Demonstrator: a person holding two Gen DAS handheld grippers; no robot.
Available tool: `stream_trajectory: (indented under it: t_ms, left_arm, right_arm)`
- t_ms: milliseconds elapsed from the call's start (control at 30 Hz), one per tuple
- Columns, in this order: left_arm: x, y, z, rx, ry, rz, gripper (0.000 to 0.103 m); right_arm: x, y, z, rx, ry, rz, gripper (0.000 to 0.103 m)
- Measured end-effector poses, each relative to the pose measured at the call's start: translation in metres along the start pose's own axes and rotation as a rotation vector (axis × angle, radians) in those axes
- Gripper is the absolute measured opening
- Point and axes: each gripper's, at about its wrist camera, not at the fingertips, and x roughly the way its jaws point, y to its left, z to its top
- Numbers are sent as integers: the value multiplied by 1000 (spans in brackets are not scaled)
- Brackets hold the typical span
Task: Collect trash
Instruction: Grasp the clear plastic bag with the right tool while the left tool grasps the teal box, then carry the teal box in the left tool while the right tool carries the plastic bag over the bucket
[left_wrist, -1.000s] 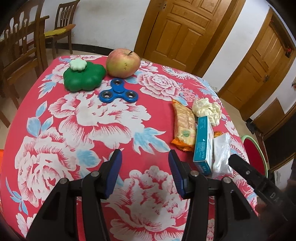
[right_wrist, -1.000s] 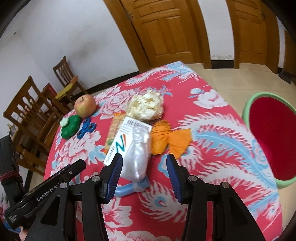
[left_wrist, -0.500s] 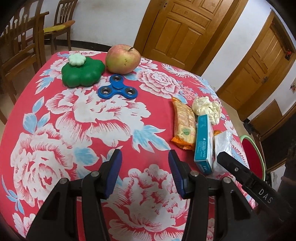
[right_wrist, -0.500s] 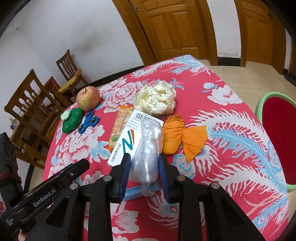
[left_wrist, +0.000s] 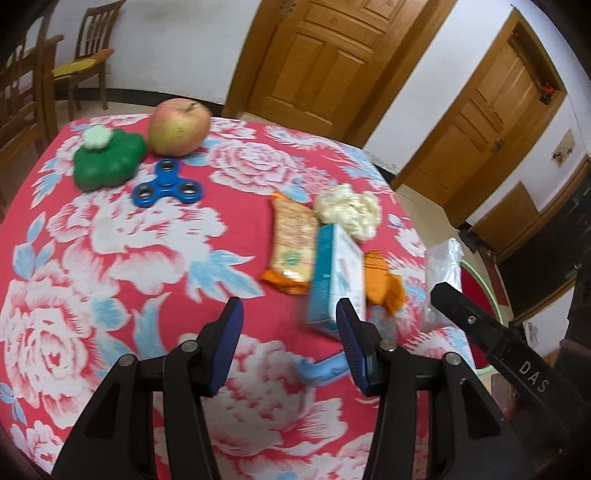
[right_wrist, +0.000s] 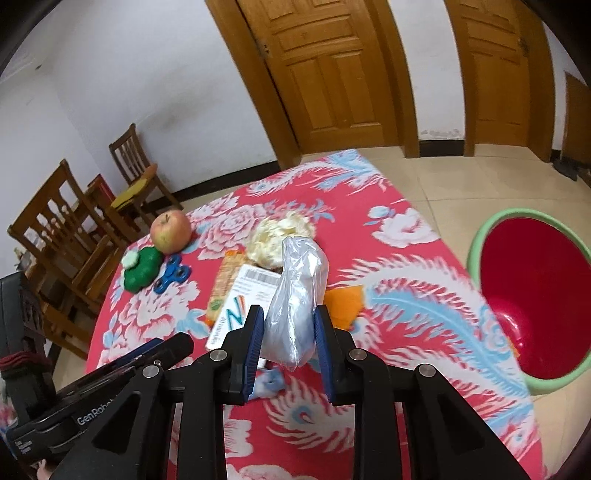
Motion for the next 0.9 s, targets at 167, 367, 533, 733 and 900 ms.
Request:
stream_trajectory:
  t_ms: [167,367,533,733,900]
  left_arm:
    - [12,-19,0,26,36,-55,52]
    - [30,-31,-2,47,61,-58,52]
    - [38,-32,-3,45,65,-46,52]
    - [47,-30,-5,49,77,9,52]
    - [52,-34,-8,57,69,4,52]
  right_arm:
    - [-7,-16,1,27,-9,-24,28]
    - [-11,-29,-1,47,-10,-39,28]
    - [-13,-38,-4,61,-15,-41,28]
    - [-11,-48,-8,85,-3,-41,28]
    - [-12,-52,-9,94,-5,-40,28]
